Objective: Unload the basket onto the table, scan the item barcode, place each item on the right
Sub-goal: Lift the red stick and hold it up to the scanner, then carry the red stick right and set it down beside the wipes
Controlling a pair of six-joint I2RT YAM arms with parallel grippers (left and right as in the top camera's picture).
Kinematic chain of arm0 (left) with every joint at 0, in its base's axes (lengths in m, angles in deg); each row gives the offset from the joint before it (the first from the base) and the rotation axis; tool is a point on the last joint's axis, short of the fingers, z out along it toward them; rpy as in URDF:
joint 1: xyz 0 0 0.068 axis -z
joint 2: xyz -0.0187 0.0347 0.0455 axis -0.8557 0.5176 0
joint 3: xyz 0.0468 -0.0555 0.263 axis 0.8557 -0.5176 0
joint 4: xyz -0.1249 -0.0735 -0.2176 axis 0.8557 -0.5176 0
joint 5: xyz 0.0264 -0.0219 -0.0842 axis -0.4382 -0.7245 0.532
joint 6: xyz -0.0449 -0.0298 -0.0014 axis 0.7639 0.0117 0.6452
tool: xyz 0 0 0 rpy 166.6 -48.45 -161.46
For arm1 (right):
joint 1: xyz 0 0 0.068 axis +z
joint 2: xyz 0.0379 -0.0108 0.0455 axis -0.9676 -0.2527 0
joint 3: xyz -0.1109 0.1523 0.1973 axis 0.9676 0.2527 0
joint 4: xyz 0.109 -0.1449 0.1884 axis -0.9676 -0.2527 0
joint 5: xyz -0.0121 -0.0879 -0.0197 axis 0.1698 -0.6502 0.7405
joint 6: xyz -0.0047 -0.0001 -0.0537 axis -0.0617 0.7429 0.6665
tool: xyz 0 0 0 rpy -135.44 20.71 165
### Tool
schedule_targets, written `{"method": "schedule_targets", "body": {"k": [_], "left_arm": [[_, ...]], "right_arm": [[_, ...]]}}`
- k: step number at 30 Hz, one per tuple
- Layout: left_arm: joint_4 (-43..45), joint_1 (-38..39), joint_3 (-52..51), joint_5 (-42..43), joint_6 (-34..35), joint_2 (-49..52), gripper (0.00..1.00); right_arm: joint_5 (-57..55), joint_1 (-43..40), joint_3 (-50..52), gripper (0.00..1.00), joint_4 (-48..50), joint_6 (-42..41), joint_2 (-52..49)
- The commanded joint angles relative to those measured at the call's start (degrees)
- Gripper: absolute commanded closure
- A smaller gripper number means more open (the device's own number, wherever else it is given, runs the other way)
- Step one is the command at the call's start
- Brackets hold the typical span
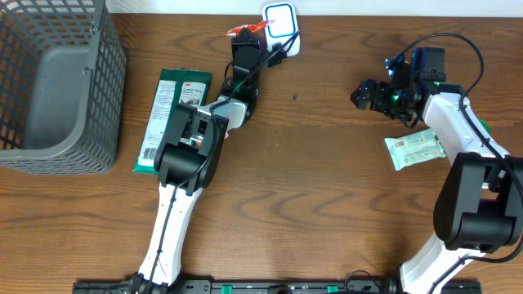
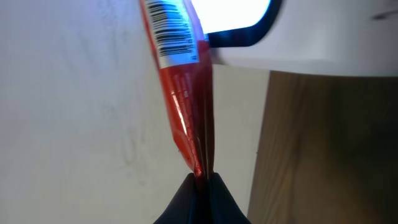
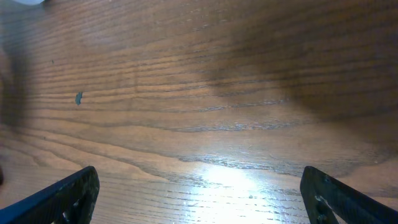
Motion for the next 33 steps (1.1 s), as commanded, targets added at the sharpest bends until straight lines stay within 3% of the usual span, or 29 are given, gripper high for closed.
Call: {"method": "schedule_targets", "body": {"k": [1, 5, 8, 11, 15, 17, 20, 24, 26, 29, 33], "left_arm": [[1.7, 0.2, 3.8, -3.5, 5.7, 0.3, 0.93], [1.0, 1.0, 7.3, -6.1, 16.4, -3.0, 0.93], [-5.9, 2.7, 8.9, -8.7, 24.5, -8.3, 0.93], [-20.7, 5.0, 9.0, -9.7, 36.8, -15.6, 0.92], [-46.8, 8.5, 9.0, -6.7, 60.3, -26.0, 0.93], [-58.2, 9.9, 9.0, -1.9, 71.5, -30.4, 0.93], [-70.5, 11.1, 9.0, 12.0, 87.6, -35.4, 0.93], [-77.1, 11.2, 9.0, 27.6, 97.7, -37.0, 0.93], [-78.4, 11.3, 8.3, 32.1, 103.3, -36.5, 0.93], [-78.6, 12.1, 6.0, 36.3, 108.3, -35.3, 0.93], [-78.5, 14.4, 4.3, 37.5, 111.1, -32.0, 0.93]], "right_arm": [[-0.1, 0.1, -0.8, 0.01, -0.1, -0.4, 1.1], [-0.1, 0.1, -0.8, 0.01, -0.1, -0.4, 1.1], [-0.1, 0.1, -0.8, 0.01, -0.1, -0.4, 1.1], [-0.1, 0.1, -0.8, 0.01, -0.1, -0.4, 1.1], [-0.1, 0.1, -0.8, 0.01, -0.1, -0.4, 1.1], [-0.1, 0.1, -0.8, 0.01, -0.1, -0.4, 1.1], [0.3, 0.1, -0.8, 0.01, 0.2, -0.7, 1.1], [5.7, 0.1, -0.8, 0.01, -2.5, -4.7, 1.1], [12.7, -0.7, -1.0, 0.01, -4.0, -2.8, 1.2], [22.5, -4.0, -2.8, 0.08, -8.4, -2.8, 3.1], [24.5, -9.8, -6.3, 0.11, -14.6, -0.1, 9.3]]}}
